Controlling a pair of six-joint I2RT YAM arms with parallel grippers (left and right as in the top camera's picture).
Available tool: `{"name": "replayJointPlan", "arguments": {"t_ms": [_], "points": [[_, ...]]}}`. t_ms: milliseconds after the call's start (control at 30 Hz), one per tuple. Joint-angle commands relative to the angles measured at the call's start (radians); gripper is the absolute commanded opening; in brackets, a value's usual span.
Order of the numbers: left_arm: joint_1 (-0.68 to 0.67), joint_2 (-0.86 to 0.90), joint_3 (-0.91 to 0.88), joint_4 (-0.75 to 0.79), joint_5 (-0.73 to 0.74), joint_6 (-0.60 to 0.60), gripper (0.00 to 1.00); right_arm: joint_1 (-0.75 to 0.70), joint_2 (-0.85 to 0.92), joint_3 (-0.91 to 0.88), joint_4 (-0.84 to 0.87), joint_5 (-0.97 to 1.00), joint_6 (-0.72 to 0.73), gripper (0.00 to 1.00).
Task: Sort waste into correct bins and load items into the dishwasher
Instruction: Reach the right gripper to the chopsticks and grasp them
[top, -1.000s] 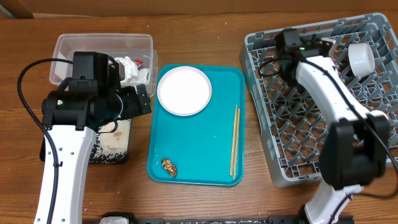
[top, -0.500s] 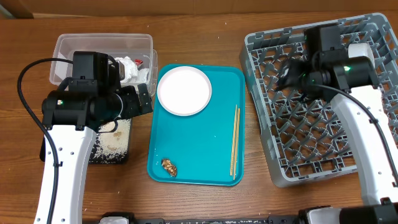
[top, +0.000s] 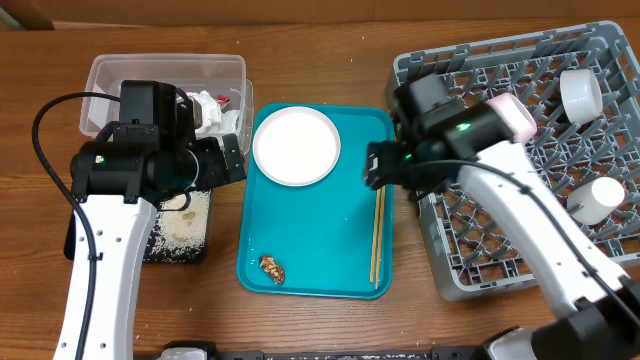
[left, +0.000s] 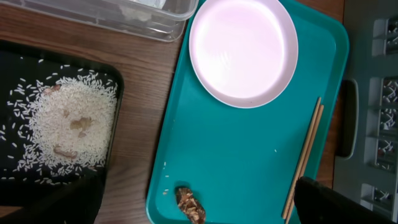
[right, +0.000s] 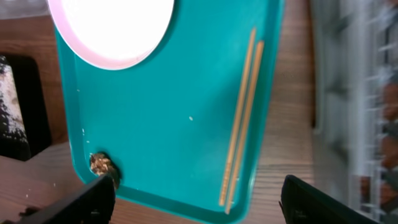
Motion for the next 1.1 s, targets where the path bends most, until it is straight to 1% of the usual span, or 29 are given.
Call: {"name": "replayJointPlan", "arguments": {"t_ms": [0, 100, 200, 300, 567, 1033, 1067], "points": [[0.003, 0.006, 0.017, 0.001, -0.009, -0.006, 1.0, 0.036, 0.033, -0.101, 0.059, -0.019, 0.114, 0.87], [0.003, 0.006, 0.017, 0.001, -0.009, -0.006, 1.0, 0.076, 0.055, -0.204, 0.149, -0.019, 0.165, 0.86], [0.003, 0.006, 0.017, 0.002, -0.009, -0.007, 1.0, 0.106, 0.089, -0.269, 0.204, -0.018, 0.2, 0.83], [0.003, 0.006, 0.017, 0.002, -0.009, -0.007, 1.0, 0.137, 0.136, -0.308, 0.25, -0.019, 0.208, 0.83], [0.003, 0.006, 0.017, 0.001, -0.009, -0.006, 1.0, 0.171, 0.237, -0.315, 0.303, -0.009, 0.237, 0.83], [0.003, 0.006, 0.017, 0.0, -0.009, -0.006, 1.0, 0.19, 0.245, -0.316, 0.331, -0.022, 0.264, 0.83], [0.003, 0.006, 0.017, 0.0, -0.009, -0.006, 1.0, 0.193, 0.246, -0.316, 0.335, -0.023, 0.269, 0.81]]}}
